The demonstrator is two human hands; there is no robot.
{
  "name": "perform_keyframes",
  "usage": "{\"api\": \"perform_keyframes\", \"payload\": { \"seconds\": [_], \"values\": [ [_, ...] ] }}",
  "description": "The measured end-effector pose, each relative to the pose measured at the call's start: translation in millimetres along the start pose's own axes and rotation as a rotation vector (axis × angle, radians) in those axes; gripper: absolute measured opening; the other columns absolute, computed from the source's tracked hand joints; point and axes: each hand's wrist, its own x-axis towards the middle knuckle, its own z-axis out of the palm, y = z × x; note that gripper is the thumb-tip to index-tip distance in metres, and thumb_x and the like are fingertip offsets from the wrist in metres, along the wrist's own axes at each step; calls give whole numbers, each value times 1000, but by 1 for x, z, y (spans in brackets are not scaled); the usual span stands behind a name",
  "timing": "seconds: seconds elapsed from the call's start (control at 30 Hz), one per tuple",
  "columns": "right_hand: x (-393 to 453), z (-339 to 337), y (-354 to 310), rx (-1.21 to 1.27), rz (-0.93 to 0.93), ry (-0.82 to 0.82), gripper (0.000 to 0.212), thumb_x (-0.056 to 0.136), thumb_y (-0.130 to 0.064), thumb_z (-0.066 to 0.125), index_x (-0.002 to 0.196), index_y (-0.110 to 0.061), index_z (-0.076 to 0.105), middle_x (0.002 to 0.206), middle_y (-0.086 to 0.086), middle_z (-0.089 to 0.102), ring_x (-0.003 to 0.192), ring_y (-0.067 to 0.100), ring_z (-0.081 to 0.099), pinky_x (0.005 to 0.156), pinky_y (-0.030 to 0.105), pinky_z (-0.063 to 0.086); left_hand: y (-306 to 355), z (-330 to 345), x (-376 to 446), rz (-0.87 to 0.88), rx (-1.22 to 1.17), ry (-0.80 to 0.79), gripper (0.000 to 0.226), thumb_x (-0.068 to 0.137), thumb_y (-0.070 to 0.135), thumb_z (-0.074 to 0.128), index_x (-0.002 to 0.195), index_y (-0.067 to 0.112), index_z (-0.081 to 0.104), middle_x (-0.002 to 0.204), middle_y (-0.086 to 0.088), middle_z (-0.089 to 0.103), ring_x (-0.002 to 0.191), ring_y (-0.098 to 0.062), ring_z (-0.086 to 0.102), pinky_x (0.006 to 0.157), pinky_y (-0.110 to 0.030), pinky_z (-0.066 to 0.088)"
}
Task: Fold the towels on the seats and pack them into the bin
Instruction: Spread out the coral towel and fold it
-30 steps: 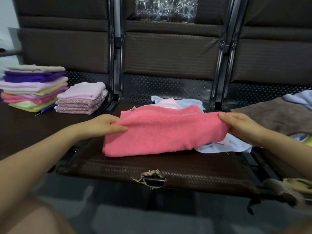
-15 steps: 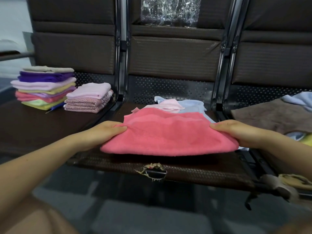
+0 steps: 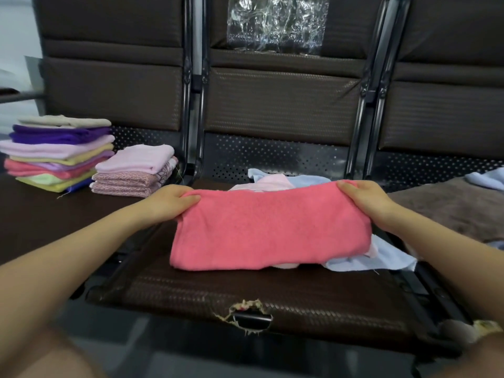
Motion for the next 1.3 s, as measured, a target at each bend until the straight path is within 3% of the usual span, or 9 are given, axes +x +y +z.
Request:
{"api": "perform_keyframes", "payload": {
  "seconds": [0.13, 0.27, 0.37, 0.43, 0.63, 0.8, 0.9, 1.17, 1.3],
  "values": [
    [30, 10, 0, -17, -66, 78, 24, 97, -30, 53, 112, -20, 70, 99, 2, 69, 88, 14, 62, 72, 23, 48, 5, -5, 25, -16, -21, 158, 23, 97, 21, 51, 94, 4, 65, 79, -7, 59, 54, -4, 53, 49, -13, 40],
    [58, 25, -2, -11, -60, 176, 23, 97, -29, 55, 112, -19, 68, 95, 3, 65, 85, 15, 58, 71, 23, 44, 11, -1, 51, -52, 14, 304, 20, 95, 23, 52, 81, 12, 60, 78, -4, 58, 80, -21, 53, 66, -30, 38],
    [78, 31, 4, 17, 63, 205, 16, 95, -23, 60, 87, -11, 68, 80, 7, 60, 70, 19, 55, 63, 22, 44, 3, 10, 70, -113, -2, 366, 15, 93, 21, 53, 89, 11, 63, 87, -4, 63, 93, -24, 58, 75, -27, 37],
    [84, 32, 12, 2, 168, 144, 22, 93, -16, 61, 71, -12, 57, 65, 8, 50, 54, 18, 42, 48, 22, 36, -4, 19, 78, -174, 12, 346, 21, 91, 22, 54, 107, 11, 63, 108, -9, 66, 105, -26, 59, 85, -28, 40],
    [71, 19, 43, -193, 345, -33, 29, 86, -19, 68, 64, -10, 51, 58, 8, 45, 50, 19, 41, 48, 25, 33, -12, 34, 73, -308, 103, 109, 50, 91, 32, 54, 135, 10, 47, 135, -14, 53, 123, -29, 51, 97, -30, 39],
    [68, 15, 50, -263, 405, -103, 47, 73, -42, 80, 92, -3, 64, 96, 14, 66, 91, 30, 65, 86, 41, 54, -14, 34, 57, -421, -29, 68, 40, 93, 21, 50, 128, 3, 50, 123, -15, 55, 103, -31, 59, 82, -37, 53],
    [61, 17, 38, -237, 447, -200, 46, 74, -42, 79, 96, -7, 57, 97, 9, 61, 89, 25, 61, 79, 36, 48, -8, 34, 47, -531, -250, -3, 37, 95, 23, 51, 125, 2, 49, 116, -14, 55, 94, -29, 56, 73, -38, 49],
    [41, 22, 30, 2, 428, -243, 89, 35, -43, 94, 108, -3, 62, 104, 16, 68, 101, 31, 64, 87, 41, 51, 1, 59, 31, -602, -396, -44, 74, 88, 49, 61, 144, 9, 34, 141, -13, 45, 122, -32, 51, 95, -41, 46],
    [33, 20, 21, -37, 419, -171, 32, 79, -26, 77, 99, -6, 62, 106, 17, 66, 102, 33, 62, 92, 42, 50, -1, 59, 29, -567, -468, -52, 76, 80, 50, 69, 140, 9, 44, 137, -12, 51, 120, -29, 52, 104, -42, 42]
  ]
}}
